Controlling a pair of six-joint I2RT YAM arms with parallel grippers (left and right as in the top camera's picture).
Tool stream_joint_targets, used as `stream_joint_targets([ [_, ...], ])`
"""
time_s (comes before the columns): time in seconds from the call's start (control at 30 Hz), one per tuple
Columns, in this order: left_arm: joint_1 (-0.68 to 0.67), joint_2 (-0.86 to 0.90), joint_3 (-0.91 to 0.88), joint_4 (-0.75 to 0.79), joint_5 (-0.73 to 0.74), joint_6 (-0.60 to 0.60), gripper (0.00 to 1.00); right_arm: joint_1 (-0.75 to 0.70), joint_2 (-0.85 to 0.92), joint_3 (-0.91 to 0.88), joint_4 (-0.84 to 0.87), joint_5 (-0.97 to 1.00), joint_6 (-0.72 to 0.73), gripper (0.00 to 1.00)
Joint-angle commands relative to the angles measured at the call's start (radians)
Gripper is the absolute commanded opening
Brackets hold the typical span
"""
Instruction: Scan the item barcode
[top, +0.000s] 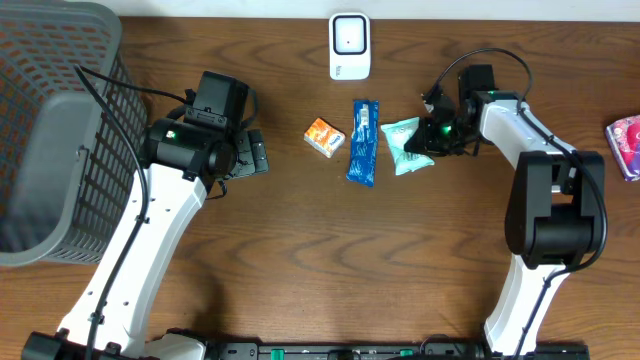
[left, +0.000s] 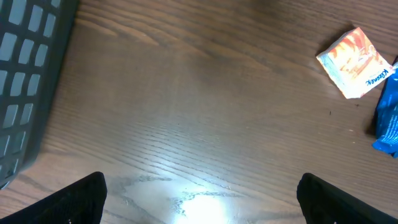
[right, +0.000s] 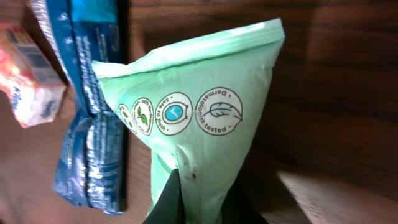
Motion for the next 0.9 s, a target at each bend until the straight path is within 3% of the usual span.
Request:
stream_joint_targets([
  [0.0,0.003,-0.001,0.005,-0.005,-0.009,-0.005,0.98,0.009,0.027,0.058,-0.003,-0.051,0.081,0.01],
  [0.17,0.003,-0.001,0.005,-0.004,-0.009,-0.005,0.98,0.023,0.006,0.227,0.026,-0.062,0.259,0.01],
  [0.33,0.003,-0.001,0.005,-0.004,-0.009,-0.005,0.98,0.096,0.006,0.3,0.322,-0.032,0.492,0.01],
  [0.43,0.003,-0.001,0.005,-0.005,-0.009,-0.005,0.98,0.169,0.018,0.3,0.47,0.112,0.611,0.01],
  [0.57,0.003,-0.001,0.005,-0.004,-0.009,-0.005,0.98,0.272,0.046,0.3,0.592,0.307,0.694,0.01],
  [0.87,0.003,-0.001,0.005,-0.005,-0.009,-0.005,0.98,0.273,0.086,0.3,0.658,0.374,0.696,0.01],
])
